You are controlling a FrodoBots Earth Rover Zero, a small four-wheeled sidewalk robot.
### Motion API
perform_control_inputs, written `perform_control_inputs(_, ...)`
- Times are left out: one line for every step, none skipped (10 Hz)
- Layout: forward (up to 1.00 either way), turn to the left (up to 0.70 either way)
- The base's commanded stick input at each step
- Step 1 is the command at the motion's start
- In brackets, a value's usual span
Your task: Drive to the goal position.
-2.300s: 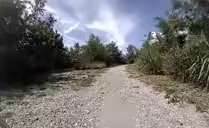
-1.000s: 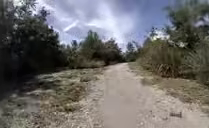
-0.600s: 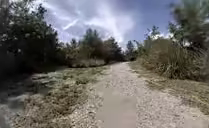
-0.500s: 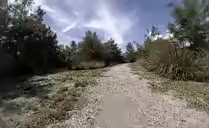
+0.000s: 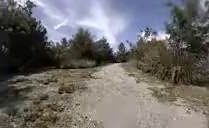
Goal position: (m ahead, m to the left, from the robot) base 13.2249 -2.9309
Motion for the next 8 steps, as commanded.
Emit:
perform_control_inputs(0.84, 0.00)
perform_control_inputs(0.84, 0.00)
perform_control_inputs(0.84, 0.00)
perform_control_inputs(0.84, 0.00)
perform_control_inputs(0.84, 0.00)
perform_control_inputs(0.84, 0.00)
perform_control_inputs(0.84, 0.00)
perform_control_inputs(0.84, 0.00)
